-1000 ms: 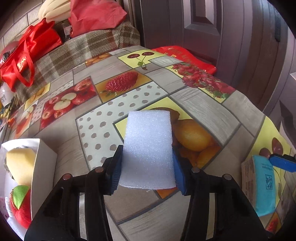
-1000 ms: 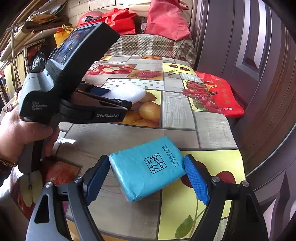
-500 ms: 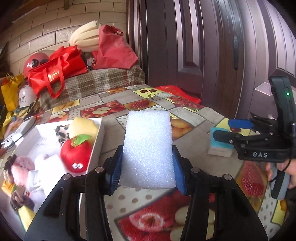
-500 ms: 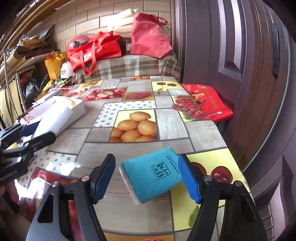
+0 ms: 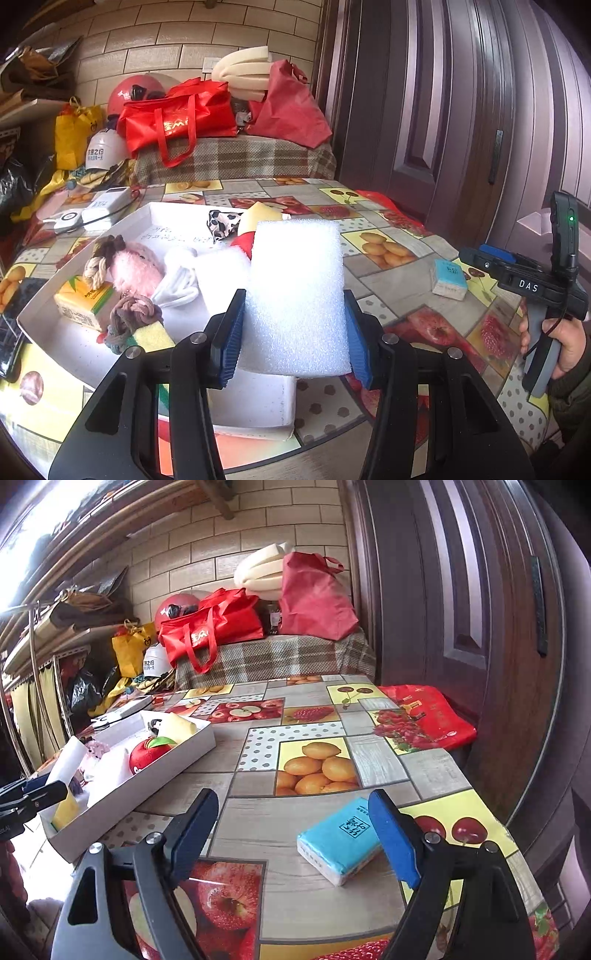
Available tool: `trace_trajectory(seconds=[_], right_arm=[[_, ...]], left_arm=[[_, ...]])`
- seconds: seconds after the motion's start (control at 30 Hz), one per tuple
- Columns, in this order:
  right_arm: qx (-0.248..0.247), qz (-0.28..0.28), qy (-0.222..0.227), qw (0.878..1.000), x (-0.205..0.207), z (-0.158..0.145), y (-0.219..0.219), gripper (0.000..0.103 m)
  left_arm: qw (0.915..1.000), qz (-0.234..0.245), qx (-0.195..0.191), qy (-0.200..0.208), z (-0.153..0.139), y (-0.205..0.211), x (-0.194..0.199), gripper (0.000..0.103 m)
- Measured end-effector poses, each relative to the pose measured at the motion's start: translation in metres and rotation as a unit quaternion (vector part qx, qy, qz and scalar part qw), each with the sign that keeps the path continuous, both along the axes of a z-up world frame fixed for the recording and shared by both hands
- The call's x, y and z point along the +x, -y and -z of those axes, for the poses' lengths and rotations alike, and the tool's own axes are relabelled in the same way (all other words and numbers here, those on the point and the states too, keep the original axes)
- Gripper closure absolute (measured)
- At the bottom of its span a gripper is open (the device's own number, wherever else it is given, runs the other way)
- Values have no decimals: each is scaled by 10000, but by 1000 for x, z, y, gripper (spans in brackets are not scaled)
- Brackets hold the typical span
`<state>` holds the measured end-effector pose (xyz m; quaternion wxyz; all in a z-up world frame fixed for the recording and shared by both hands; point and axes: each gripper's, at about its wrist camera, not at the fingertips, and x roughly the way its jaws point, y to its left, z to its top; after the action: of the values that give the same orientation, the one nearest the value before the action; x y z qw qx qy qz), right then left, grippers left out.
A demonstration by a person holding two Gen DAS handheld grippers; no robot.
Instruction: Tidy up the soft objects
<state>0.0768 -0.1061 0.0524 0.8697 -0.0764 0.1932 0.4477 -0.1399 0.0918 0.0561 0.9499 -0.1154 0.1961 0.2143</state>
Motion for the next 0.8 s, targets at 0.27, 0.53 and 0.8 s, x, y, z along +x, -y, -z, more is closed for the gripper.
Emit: trace_trajectory(seconds=[0.27,0.53,0.8], right_arm=[[-3,683,250,9974,2,-2,16,19],[-264,755,268,9964,5,2,10,19],[-259,730,142,9969,7,3,11,19]], left_arm=[[9997,130,202,29,-1,8,1,54],[9997,130,207,42,-2,7,0,54],[9996,132,224,50,-2,8,-1,54]])
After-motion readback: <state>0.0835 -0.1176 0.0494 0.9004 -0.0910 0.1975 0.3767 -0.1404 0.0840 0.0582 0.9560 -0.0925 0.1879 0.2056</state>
